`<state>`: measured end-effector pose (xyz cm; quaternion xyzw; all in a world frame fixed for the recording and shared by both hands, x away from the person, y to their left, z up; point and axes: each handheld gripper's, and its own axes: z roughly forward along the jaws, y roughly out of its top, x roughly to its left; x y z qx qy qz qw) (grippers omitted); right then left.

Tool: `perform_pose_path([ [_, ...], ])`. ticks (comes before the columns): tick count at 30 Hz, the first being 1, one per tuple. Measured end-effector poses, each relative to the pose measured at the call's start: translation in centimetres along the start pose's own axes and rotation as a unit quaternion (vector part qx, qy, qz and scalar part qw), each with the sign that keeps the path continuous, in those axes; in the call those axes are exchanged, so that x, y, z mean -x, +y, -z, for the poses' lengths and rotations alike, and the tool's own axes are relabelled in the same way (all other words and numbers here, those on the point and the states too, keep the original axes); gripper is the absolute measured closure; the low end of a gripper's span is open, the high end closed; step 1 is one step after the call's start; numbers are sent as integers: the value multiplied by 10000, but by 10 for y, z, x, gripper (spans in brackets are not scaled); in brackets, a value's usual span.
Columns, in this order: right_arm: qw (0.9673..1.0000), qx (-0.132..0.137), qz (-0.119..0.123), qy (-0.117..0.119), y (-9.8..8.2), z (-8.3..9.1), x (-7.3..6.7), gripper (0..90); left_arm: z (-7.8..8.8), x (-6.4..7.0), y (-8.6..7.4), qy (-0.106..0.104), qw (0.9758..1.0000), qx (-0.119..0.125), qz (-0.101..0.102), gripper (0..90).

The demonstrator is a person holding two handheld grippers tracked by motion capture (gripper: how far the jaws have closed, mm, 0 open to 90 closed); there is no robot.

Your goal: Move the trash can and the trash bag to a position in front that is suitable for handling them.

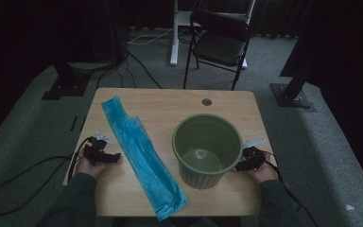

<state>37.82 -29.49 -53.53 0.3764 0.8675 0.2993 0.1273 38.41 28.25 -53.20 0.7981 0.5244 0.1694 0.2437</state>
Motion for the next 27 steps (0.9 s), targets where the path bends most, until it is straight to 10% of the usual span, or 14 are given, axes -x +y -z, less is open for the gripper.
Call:
perform_pose_path([
  [18, 9992, 7, -14, 411, 3, 15, -6, 413, 13, -6, 2, -340, 9994, -57, -20, 451],
  [27, 9968, 265, 11, 750, 10, 21, -14, 431, 36, 21, 15, -682, 9958, 411, -452, 494],
])
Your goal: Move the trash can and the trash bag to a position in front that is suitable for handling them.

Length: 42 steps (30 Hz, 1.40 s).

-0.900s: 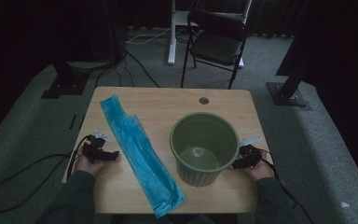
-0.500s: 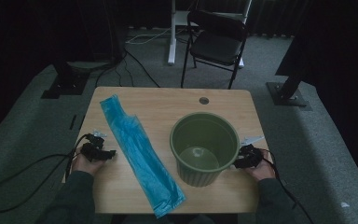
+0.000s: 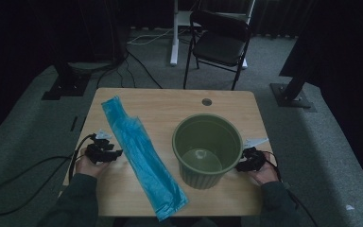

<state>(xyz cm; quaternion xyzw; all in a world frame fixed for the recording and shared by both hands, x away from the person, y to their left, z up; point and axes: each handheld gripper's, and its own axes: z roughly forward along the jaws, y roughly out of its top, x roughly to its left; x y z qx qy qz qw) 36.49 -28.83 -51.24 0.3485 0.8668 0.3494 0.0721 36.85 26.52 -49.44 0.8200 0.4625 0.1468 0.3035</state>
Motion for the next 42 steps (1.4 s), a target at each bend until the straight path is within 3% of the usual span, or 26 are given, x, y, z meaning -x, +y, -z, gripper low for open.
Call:
perform_pose_path([
  [2, 10000, 42, 64, 26, 3, 1, -3, 447, 3, 16, 9, -189, 9995, 169, -175, 499],
  [3, 10000, 33, 76, 27, 3, 0, -3, 448, 3, 16, 9, -189, 9995, 169, -175, 503],
  [5, 9999, 35, 86, 47, 4, -1, -5, 452, 1, 32, 18, -365, 9984, 223, -369, 506],
  [11, 9999, 73, 111, 91, 10, -3, -9, 463, -5, 52, 28, -626, 9961, 254, -574, 528],
  [12, 9998, 117, 141, 93, 13, -4, -11, 468, -8, 59, 33, -798, 9947, 274, -584, 539],
  [17, 9995, 194, 178, 157, 20, -7, -15, 486, -12, 74, 40, -1054, 9914, 354, -687, 573],
  [18, 9995, 194, 204, 162, 21, -8, -16, 488, -14, 83, 43, -1173, 9895, 391, -750, 572],
  [26, 9992, 217, 247, 218, 26, -12, -19, 495, -21, 110, 52, -1383, 9838, 482, -1037, 563],
  [30, 9990, 246, 280, 241, 29, -13, -21, 496, -23, 116, 53, -1421, 9826, 548, -1061, 542],
  [37, 9990, 253, 299, 218, 32, -14, -22, 509, -26, 114, 54, -1360, 9839, 564, -1014, 547],
  [42, 9989, 264, 323, 199, 37, -18, -22, 513, -32, 109, 57, -1212, 9868, 525, -936, 548],
])
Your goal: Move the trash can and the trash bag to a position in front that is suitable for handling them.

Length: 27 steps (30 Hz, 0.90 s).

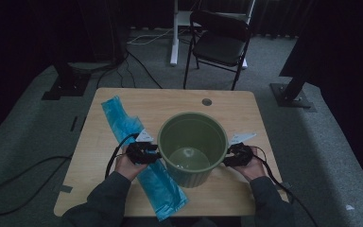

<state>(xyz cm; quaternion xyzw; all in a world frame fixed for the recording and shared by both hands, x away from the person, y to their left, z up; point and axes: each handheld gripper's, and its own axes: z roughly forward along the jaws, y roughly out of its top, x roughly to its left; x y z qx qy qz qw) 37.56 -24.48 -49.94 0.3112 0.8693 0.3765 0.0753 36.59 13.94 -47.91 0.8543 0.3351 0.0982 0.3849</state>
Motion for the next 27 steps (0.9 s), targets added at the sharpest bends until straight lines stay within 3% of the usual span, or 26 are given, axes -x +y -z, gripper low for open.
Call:
perform_pose_path([
  [5, 10000, 22, -8, 21, 2, -3, 1, 504, 0, -5, -1, 168, 9998, -108, -28, 540],
  [6, 10000, 20, -14, -2, 2, -2, 1, 501, 3, -11, -4, 282, 9995, -111, 38, 539],
  [9, 10000, 12, -19, -24, 2, -1, 2, 501, 5, -15, -6, 366, 9992, -94, 109, 536],
  [12, 10000, 38, -78, -12, -2, 1, 4, 498, 18, -37, -16, 726, 9963, -99, 446, 537],
  [13, 10000, 20, -90, -11, -3, 2, 4, 498, 21, -45, -23, 865, 9944, -200, 571, 539],
  [16, 9999, 19, -100, 0, -3, 2, 4, 497, 22, -52, -31, 964, 9928, -309, 636, 544],
  [22, 9998, 76, -139, 78, -3, 3, 4, 498, 17, -68, -44, 1078, 9878, -550, 976, 543],
  [26, 9998, 75, -163, 86, -4, 4, 5, 501, 15, -71, -48, 1006, 9870, -619, 1093, 539],
  [27, 9998, 82, -171, 91, -4, 4, 6, 504, 11, -70, -49, 958, 9871, -738, 1048, 539],
])
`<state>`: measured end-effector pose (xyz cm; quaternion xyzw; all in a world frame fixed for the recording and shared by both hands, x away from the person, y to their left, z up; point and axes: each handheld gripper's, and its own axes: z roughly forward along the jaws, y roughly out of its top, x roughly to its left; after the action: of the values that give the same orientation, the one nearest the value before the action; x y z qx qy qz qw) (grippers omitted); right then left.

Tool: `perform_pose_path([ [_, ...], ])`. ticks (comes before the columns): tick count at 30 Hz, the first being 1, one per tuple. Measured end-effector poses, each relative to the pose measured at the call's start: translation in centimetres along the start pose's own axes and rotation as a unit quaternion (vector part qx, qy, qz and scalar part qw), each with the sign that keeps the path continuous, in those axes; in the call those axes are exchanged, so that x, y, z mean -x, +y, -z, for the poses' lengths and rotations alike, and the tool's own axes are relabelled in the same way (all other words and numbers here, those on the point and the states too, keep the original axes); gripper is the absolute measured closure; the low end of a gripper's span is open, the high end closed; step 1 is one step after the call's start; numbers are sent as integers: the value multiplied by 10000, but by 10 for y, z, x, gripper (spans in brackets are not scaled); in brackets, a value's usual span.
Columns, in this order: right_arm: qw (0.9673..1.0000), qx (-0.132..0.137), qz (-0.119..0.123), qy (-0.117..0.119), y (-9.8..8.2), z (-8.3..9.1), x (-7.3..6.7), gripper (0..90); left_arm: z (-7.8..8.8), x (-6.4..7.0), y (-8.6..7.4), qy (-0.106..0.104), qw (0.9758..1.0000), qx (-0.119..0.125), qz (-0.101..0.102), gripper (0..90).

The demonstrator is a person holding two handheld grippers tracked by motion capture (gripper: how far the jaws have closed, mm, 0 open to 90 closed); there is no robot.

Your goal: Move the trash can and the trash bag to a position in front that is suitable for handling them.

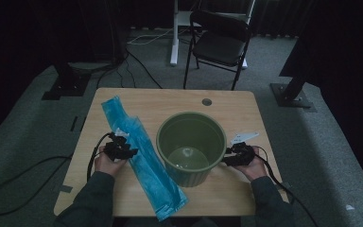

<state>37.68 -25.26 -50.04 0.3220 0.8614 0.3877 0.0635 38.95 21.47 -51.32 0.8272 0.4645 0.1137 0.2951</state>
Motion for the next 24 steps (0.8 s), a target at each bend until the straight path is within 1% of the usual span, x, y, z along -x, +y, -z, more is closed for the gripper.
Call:
perform_pose_path([
  [1, 10000, -3, -17, -2, 0, 0, 0, 505, -2, 1, 0, 46, 10000, -45, -35, 540],
  [2, 10000, -3, -17, -2, 0, 0, 0, 505, -2, 1, 0, 46, 10000, -45, -35, 544],
  [3, 10000, -12, -30, -2, 0, 0, 0, 505, -3, 1, 0, 57, 9999, -102, -93, 544],
  [4, 10000, -17, -18, 0, -1, 0, 1, 505, -4, 2, 0, 75, 9998, -144, -96, 549],
  [5, 10000, -21, -19, 4, -1, 0, 1, 505, -5, 1, -1, 110, 9996, -210, -144, 574],
  [6, 10000, -21, -19, 4, -1, 0, 1, 505, -7, 1, -1, 148, 9995, -274, -106, 574],
  [7, 10000, 23, -61, 61, -1, 1, 1, 505, -8, 1, -1, 162, 9994, -283, -89, 604],
  [9, 9999, 39, -93, 91, -1, 1, 2, 507, -8, 0, -1, 201, 9994, -276, -90, 619],
  [11, 9998, 62, -110, 123, -1, 1, 3, 508, -8, -2, 0, 258, 9993, -263, -72, 677],
  [12, 9998, 37, -119, 121, -2, 1, 3, 508, -8, -3, 0, 272, 9993, -261, -50, 748],
  [13, 9999, 28, -118, 122, -2, 0, 3, 508, -9, -7, 1, 286, 9993, -246, 30, 777],
  [14, 9999, 28, -118, 122, -2, 0, 3, 508, -9, -7, 1, 286, 9993, -246, 30, 803],
  [16, 9998, 28, -126, 132, -2, 0, 3, 508, -9, -11, 2, 372, 9990, -241, 64, 840],
  [17, 9998, 29, -130, 137, -2, 0, 3, 508, -10, -15, 3, 434, 9987, -232, 102, 843],
  [18, 9998, 28, -127, 141, -2, 0, 3, 508, -10, -15, 3, 434, 9987, -232, 102, 845],
  [20, 9998, 21, -132, 144, -2, -1, 2, 508, -11, -18, 5, 520, 9983, -227, 98, 847],
  [24, 9998, -18, -126, 151, -2, -2, 2, 508, -13, -28, 8, 688, 9974, -137, 149, 848],
])
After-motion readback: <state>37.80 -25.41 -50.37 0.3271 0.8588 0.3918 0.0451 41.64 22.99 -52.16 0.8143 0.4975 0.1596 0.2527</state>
